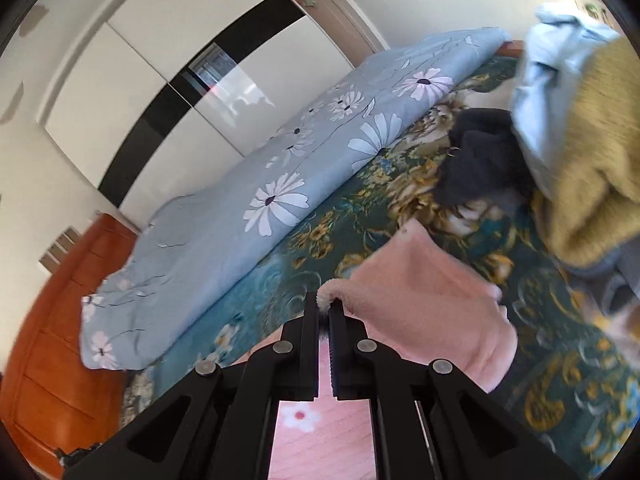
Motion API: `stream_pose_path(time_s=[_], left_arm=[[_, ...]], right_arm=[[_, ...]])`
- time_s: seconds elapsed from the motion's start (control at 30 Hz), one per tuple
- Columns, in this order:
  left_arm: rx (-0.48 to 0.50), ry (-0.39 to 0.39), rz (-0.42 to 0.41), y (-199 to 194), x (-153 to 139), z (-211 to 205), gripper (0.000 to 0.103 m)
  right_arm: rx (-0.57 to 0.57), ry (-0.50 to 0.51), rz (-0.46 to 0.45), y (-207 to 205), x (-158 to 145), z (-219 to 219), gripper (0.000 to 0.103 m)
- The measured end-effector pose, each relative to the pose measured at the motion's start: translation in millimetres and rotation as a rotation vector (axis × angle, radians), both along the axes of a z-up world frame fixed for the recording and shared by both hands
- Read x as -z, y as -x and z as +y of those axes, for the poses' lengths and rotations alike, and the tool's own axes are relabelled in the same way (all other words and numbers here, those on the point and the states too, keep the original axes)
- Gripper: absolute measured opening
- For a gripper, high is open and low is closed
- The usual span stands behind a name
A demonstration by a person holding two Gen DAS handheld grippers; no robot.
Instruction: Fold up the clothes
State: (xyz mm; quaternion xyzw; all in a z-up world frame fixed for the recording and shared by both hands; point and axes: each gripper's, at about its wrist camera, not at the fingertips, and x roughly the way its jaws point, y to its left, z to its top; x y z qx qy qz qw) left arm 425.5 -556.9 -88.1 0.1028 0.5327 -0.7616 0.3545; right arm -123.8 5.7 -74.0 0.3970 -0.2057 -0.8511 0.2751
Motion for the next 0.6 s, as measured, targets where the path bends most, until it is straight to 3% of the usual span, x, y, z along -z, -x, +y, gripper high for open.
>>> stream_pose_path(time_s=[0.1, 0.27, 0.43, 0.53, 0.6], left_arm=[[-0.008, -0.023, -0.081, 29.1, 19.9, -26.7, 0.008], [-0.021, -0.083, -0.134, 57.0, 57.5, -60.2, 0.009], [-0.021, -0.102, -0.189, 72.4, 83.7, -79.9, 0.011], [0.002, -0.109, -0.159, 71.6, 87.8, -83.8, 0.012], [0.035, -0.118, -0.135, 69.8, 87.1, -82.3, 0.025]], right_arm=[[-0.017, -0.107, -0.005, 31.6, 16.1, -39.1, 0.004], [-0.045, -0.236, -0.021, 65.9, 50.9, -87.1, 0.004], [-0.05, -0.253, -0.023, 79.6, 68.5, -108.4, 0.005], [-0.101, -0.197, 0.027, 81.1, 59.6, -117.6, 0.006], [-0.17, -0.201, 0.069, 78.1, 50.8, -124.9, 0.027]])
